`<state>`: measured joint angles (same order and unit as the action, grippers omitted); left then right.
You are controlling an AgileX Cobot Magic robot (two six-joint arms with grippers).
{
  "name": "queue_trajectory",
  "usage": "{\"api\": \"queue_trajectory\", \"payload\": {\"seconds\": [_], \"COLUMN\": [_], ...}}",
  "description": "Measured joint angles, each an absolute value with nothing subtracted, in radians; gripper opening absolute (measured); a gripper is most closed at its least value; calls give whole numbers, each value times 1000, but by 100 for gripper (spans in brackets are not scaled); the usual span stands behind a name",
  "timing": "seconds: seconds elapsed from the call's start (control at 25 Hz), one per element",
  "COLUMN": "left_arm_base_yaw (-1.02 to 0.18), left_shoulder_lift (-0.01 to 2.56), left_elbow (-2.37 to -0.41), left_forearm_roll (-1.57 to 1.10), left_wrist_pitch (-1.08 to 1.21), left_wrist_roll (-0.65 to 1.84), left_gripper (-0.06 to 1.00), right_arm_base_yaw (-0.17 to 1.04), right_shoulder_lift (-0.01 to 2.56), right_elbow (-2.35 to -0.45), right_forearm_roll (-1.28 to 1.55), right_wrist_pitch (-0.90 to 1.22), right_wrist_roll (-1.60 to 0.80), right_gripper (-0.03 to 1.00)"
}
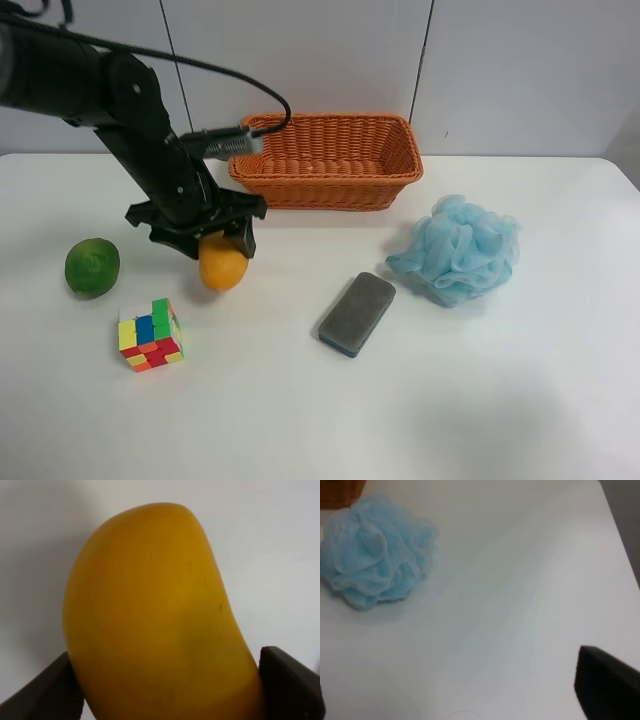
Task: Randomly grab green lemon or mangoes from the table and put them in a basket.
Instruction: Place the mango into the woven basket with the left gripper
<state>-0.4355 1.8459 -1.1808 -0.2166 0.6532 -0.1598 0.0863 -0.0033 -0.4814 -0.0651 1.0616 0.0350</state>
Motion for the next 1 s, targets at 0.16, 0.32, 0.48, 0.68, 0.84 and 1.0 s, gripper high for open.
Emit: {"api": "queue_trajectory", "payload": {"seconds": [0.16, 0.32, 0.48, 0.68, 0.84, 1.0], "left_arm_base_yaw": [-436, -436, -436, -447, -463, -473], "left_shoulder_lift": [1739, 1659, 1690, 1796, 1914, 2029], "left_elbow": [-1211, -1347, -1421, -1441, -1441, -1441], "left_forearm_roll": [-198, -144, -128, -125, -124, -123], "left_wrist_pitch": [658, 608, 456, 177, -6, -149], "left_wrist_roll": [-160, -149, -105, -64, -59, -59], "left_gripper": [67, 67, 67, 67, 67, 67], "right_arm_base_yaw": [86, 86, 86, 86, 86, 86], "right_shoulder_lift": [-3, -3, -3, -3, -3, -3], "right_elbow": [-481, -481, -481, -481, -481, -481], "right_forearm_roll": [-65, -65, -65, -65, -65, -65], "right_wrist_pitch": [1062, 1062, 1062, 1062, 1062, 1062], "right_wrist_roll": [35, 35, 35, 35, 35, 35], "right_gripper": [99, 99, 99, 99, 99, 99]}}
